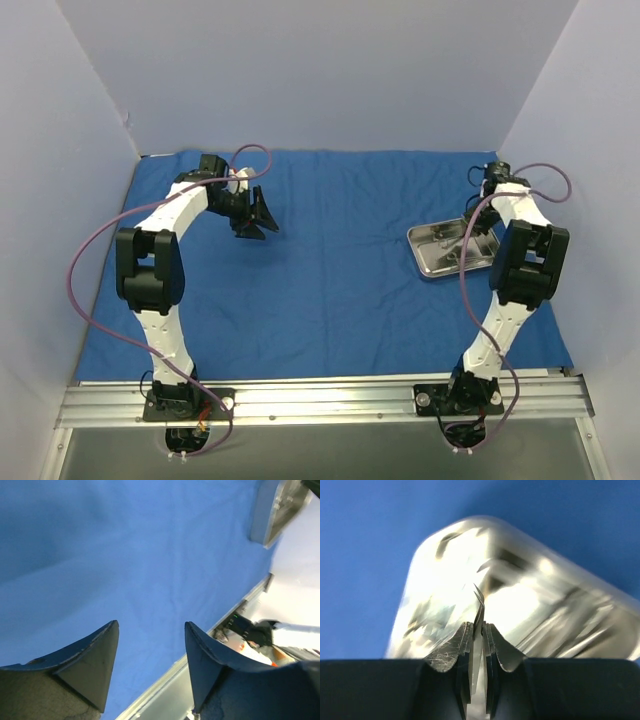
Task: Open and lay out the surgical kit
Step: Pick up the medical item from the container, then place the medical item in the surgical kit.
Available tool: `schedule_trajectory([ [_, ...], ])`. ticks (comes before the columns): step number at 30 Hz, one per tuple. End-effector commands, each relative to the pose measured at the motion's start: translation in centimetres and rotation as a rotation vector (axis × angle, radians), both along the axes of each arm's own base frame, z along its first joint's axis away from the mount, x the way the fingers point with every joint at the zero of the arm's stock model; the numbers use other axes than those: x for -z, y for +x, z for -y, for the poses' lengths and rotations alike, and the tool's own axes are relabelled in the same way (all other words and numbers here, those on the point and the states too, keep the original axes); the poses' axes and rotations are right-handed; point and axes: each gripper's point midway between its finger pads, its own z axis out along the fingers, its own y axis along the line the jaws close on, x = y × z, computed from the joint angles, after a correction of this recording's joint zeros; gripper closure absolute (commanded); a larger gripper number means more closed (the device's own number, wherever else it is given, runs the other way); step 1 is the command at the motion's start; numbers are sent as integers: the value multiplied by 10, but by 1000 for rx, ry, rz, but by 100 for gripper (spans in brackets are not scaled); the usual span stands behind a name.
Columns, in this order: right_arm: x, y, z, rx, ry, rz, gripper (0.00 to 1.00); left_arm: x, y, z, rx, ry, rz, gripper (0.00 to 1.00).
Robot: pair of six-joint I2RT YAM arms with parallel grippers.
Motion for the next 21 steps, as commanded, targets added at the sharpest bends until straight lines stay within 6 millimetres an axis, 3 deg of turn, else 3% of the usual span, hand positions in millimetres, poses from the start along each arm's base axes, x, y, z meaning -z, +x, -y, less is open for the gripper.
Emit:
schedule_trajectory([
  [1, -90, 34, -63, -242, 39, 242, 100, -58, -2, 30, 49, -145, 148, 35],
  [3, -110, 48, -97, -362, 68, 342, 100, -67, -8, 46, 88, -187, 177, 34],
  [5, -138, 58, -155, -533, 129, 480, 100, -79, -16, 60, 118, -243, 181, 34],
  [6, -152, 58, -181, -605, 155, 535, 100, -88, -18, 71, 144, -275, 214, 34],
  [7, -160, 53, -221, -708, 215, 568, 100, -90, -21, 76, 143, -302, 198, 34],
  [9, -173, 51, -258, -812, 260, 622, 100, -104, -20, 87, 166, -348, 248, 34],
  [10, -177, 43, -287, -882, 295, 634, 100, -107, -21, 91, 160, -363, 240, 34],
  [14, -195, 31, -341, -988, 372, 716, 100, -124, -15, 99, 139, -380, 288, 35],
  [17, -200, 21, -371, -1037, 418, 730, 100, -129, -15, 101, 111, -334, 329, 36],
  [21, -200, 13, -394, -1081, 452, 721, 100, -135, -17, 104, 81, -295, 372, 37],
])
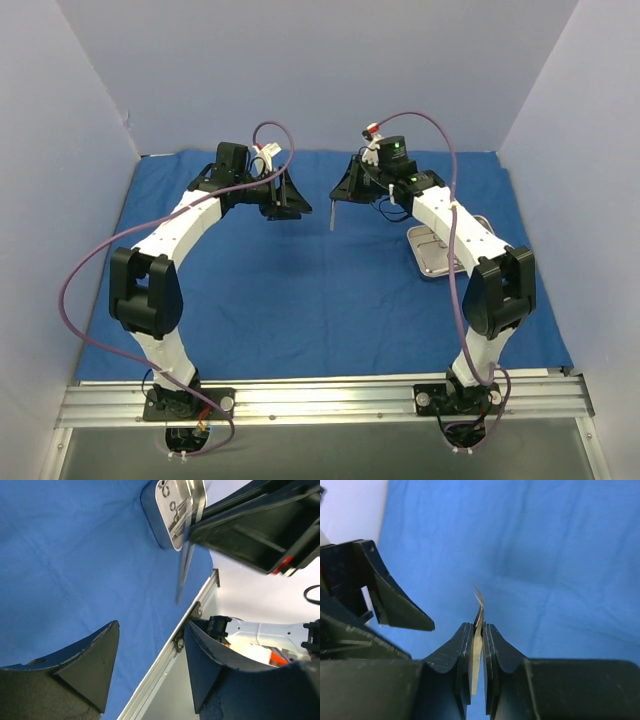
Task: Open and lay out the surgical kit
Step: Place the medical item in the surgical kit.
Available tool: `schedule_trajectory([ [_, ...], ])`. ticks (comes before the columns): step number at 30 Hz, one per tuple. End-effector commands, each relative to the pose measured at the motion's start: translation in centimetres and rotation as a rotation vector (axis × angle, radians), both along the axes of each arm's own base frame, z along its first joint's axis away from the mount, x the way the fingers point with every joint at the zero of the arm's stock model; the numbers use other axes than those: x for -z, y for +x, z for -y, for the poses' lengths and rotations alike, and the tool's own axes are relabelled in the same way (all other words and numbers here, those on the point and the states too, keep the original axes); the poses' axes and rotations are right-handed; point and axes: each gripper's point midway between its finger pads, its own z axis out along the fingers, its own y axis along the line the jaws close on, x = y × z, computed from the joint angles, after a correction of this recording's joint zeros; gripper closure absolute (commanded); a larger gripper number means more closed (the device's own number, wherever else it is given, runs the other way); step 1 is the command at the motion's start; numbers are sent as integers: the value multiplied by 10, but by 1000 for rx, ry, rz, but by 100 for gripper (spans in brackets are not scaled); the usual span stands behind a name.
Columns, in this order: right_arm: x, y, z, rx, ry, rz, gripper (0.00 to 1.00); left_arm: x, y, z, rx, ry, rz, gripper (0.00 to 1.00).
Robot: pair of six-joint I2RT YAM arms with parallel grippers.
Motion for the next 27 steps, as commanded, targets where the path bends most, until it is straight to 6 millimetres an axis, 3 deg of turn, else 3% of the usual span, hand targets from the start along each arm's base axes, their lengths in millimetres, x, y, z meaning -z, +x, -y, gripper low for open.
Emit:
schedule_trajectory([
  [1, -20, -1, -26, -64, 58, 46, 100, -37, 1, 7, -35, -10, 141, 37],
  [4, -16, -10, -37, -93, 60, 32, 100, -38, -5, 14, -25, -5, 153, 37],
  [10, -17, -16, -41, -107, 56, 20, 100, -39, -10, 30, -10, 60, 202, 36],
  [18, -18, -22, -42, -107, 62, 17, 100, -12, -5, 24, -36, 214, 172, 38],
  [27, -18, -26, -52, -115, 79, 10, 100, -1, -1, 28, -12, 224, 170, 48],
])
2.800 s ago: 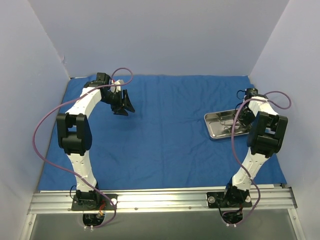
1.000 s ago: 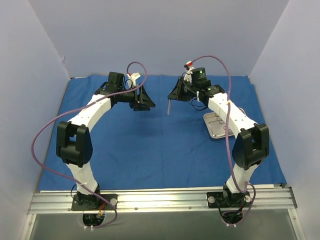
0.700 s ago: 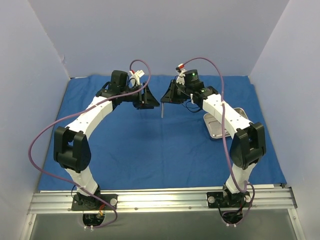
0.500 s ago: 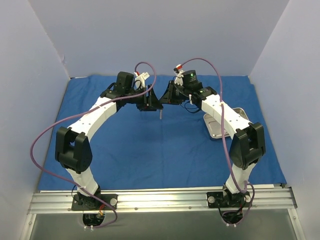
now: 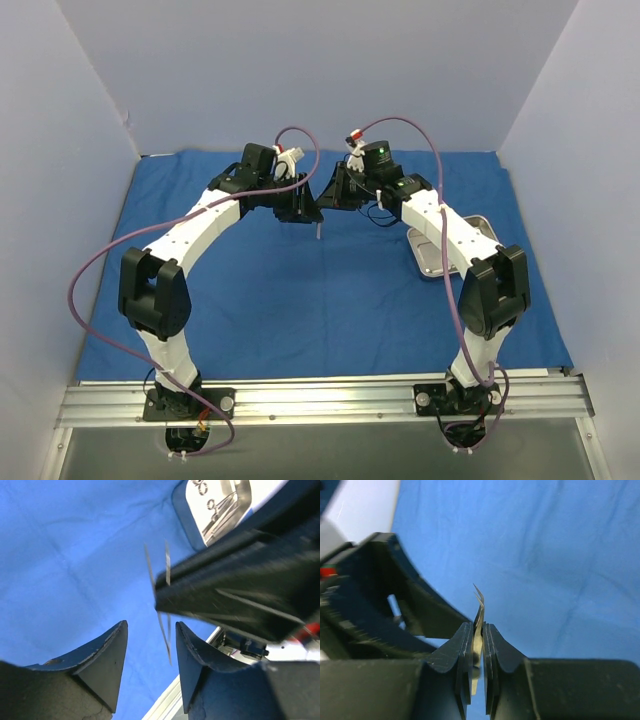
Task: Open and lay out the surgical kit
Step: Place the medical item in the surgical kit.
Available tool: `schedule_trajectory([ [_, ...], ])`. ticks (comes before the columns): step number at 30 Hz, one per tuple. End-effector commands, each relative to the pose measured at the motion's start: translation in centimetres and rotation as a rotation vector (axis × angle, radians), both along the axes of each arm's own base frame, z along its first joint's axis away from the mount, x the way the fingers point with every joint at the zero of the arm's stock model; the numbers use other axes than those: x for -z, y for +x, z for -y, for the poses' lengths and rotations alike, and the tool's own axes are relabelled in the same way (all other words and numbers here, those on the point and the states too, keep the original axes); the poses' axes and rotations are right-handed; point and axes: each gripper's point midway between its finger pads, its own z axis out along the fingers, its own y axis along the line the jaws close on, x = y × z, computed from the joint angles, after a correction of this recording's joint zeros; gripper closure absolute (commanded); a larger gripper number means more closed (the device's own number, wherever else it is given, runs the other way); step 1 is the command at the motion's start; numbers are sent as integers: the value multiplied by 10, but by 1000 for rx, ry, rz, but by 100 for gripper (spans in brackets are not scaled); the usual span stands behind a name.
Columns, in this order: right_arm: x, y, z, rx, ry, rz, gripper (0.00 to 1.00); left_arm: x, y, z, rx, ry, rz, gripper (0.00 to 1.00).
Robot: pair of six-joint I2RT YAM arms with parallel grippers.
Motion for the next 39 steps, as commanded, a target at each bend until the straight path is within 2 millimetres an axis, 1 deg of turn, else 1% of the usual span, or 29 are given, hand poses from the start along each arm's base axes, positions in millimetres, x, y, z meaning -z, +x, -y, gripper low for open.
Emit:
schedule_trajectory([
  [1, -20, -1, -11, -18, 48, 39, 100, -10, 7, 1, 14, 11, 54, 49],
  [3, -18, -2, -12, -18, 46, 33, 100, -10, 7, 3, 24, 0, 52, 51],
  [7, -14, -4, -18, -23, 48, 23, 100, -11, 8, 5, 43, -7, 58, 63],
  [10, -13, -4, -19, -20, 45, 20, 100, -10, 10, 1, 42, 2, 60, 82],
  [11, -12, -4, -20, -19, 43, 16, 100, -10, 10, 0, 43, 2, 61, 95],
  [12, -11, -2, -20, -17, 43, 14, 100, -9, 10, -1, 44, 4, 60, 98],
  [14, -7, 0, -21, -11, 32, -1, 100, -6, 13, -5, 34, 19, 56, 98],
  [15, -10, 6, -19, 3, 21, 11, 85, -5, 15, -8, 26, 34, 57, 98],
  [17, 2, 11, -11, 32, -34, -26, 63, 8, 19, -19, -4, 112, 44, 98],
  [18, 4, 16, -4, 59, -65, -34, 54, 5, 25, -22, -18, 139, 60, 98],
  [19, 5, 22, 9, 111, -116, -46, 41, 12, 31, -31, -43, 198, 65, 98],
  [20, 7, 28, 17, 136, -133, -57, 38, 19, 28, -38, -51, 245, 27, 98],
  [21, 7, 36, 33, 181, -148, -67, 35, 25, 38, -41, -57, 278, 26, 98],
  [22, 7, 42, 52, 254, -198, -83, 34, 34, 39, -51, -81, 340, 3, 98],
  [23, 9, 46, 66, 294, -228, -97, 33, 38, 43, -54, -92, 368, -2, 98],
  [24, 11, 53, 89, 351, -251, -114, 33, 50, 49, -57, -99, 399, -17, 98],
  [25, 15, 53, 112, 412, -309, -139, 33, 47, 54, -58, -111, 412, -10, 98],
  [26, 18, 54, 128, 449, -336, -159, 33, 61, 60, -59, -118, 438, -29, 98],
  [27, 22, 53, 143, 481, -358, -183, 33, 63, 63, -60, -125, 446, -36, 98],
  [28, 28, 51, 172, 535, -385, -227, 33, 60, 69, -60, -138, 449, -35, 98],
  [29, 30, 47, 190, 573, -408, -243, 33, 77, 72, -59, -141, 468, -73, 98],
  [30, 32, 44, 204, 602, -413, -264, 33, 80, 75, -57, -162, 463, -92, 98],
  [31, 34, 44, 230, 654, -411, -286, 34, 84, 76, -56, -172, 463, -113, 98],
  [32, 37, 37, 243, 678, -411, -306, 34, 91, 78, -52, -182, 463, -135, 98],
  [33, 39, 35, 254, 701, -407, -324, 34, 95, 78, -52, -207, 479, -153, 98],
  [34, 40, 33, 263, 716, -395, -337, 34, 99, 76, -46, -232, 476, -175, 98],
  [35, 40, 31, 278, 745, -382, -350, 34, 107, 75, -46, -245, 503, -189, 98],
  [38, 48, 24, 301, 770, -378, -402, 34, 128, 73, -54, -284, 592, -217, 98],
  [39, 50, 22, 303, 770, -385, -411, 34, 128, 76, -54, -295, 593, -214, 98],
])
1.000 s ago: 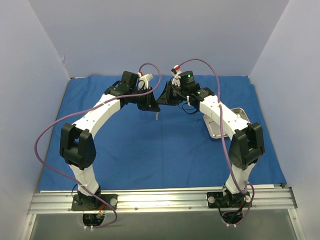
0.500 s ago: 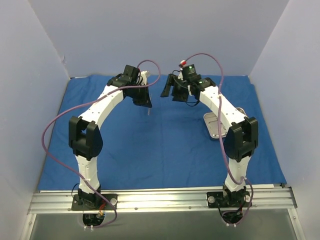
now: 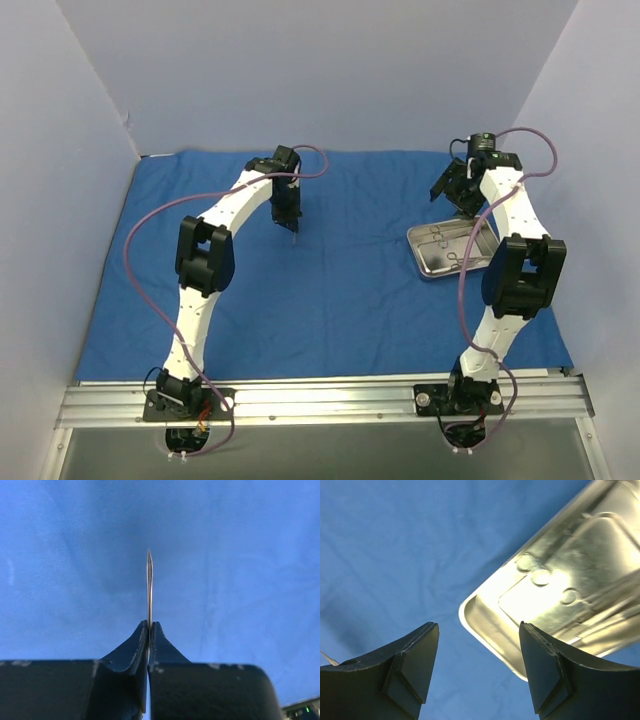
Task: Open and lay out the surgical kit
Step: Place the medical item in the surgical kit.
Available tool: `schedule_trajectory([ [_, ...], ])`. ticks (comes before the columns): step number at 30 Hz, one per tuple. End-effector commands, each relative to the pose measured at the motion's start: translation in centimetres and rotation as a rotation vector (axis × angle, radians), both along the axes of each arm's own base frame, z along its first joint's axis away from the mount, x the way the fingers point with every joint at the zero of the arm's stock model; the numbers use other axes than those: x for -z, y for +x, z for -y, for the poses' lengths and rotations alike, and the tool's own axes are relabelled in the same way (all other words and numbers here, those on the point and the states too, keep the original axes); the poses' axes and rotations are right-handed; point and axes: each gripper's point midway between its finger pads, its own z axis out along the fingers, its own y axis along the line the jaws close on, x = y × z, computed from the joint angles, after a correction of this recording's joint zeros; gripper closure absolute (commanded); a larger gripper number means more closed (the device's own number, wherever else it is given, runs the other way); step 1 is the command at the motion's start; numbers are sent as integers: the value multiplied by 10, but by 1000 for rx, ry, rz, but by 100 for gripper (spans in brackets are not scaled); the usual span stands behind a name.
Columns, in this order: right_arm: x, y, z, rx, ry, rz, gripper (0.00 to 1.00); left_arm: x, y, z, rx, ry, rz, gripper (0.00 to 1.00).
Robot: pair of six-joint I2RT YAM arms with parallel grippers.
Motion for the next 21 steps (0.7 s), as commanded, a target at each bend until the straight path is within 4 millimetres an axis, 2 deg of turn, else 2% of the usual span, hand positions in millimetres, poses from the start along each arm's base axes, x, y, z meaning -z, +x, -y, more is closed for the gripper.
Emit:
schedule_trajectory([
  [1, -18, -22, 2, -18, -9, -12, 34, -6, 11, 2, -66, 40, 40, 98],
  [2, -17, -23, 5, -15, -9, -15, 34, 2, 11, 3, -69, 43, 28, 98],
  [6, -9, -27, 11, -11, 4, -34, 34, 6, 19, 7, -61, 27, 25, 98],
  [11, -1, -24, 11, -5, 29, -39, 35, 14, 18, -8, -102, 47, -5, 98],
  [15, 7, -25, 10, -3, 39, -55, 35, 6, 22, -38, -225, 138, 16, 98],
  [21, 12, -27, 4, -19, 55, -72, 35, -5, 38, -104, -485, 222, 41, 98],
])
